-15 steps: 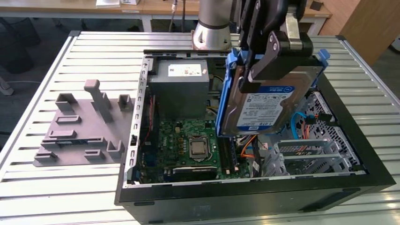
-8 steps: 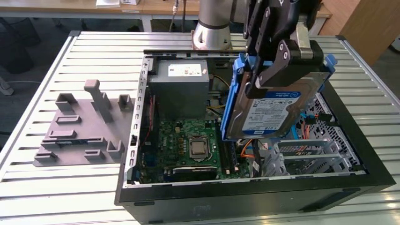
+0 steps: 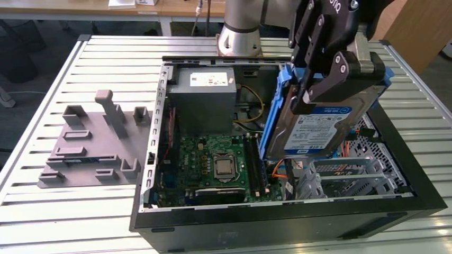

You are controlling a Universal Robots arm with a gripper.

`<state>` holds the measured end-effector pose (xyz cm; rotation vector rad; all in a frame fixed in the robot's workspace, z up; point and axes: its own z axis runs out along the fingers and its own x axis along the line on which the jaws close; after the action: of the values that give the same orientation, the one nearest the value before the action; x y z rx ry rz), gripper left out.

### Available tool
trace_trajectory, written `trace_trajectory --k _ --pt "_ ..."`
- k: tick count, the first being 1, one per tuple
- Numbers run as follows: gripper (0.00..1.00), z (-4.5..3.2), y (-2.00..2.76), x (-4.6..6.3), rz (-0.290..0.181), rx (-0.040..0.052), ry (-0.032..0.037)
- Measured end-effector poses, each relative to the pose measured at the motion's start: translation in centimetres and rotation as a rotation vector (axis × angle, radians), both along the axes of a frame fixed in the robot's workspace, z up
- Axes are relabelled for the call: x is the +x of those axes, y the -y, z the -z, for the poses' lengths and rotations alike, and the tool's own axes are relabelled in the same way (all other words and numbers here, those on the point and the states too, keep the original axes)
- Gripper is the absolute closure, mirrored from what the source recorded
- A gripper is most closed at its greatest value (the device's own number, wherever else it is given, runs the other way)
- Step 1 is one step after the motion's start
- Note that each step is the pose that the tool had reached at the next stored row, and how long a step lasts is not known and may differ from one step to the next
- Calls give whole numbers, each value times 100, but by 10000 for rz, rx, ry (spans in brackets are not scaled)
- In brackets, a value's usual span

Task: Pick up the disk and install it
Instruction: 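Insert the disk into the insertion slot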

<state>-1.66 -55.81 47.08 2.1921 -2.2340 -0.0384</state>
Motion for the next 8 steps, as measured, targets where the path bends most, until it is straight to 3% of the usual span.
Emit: trace_trajectory --k 8 --pt "64 16 60 20 15 0 0"
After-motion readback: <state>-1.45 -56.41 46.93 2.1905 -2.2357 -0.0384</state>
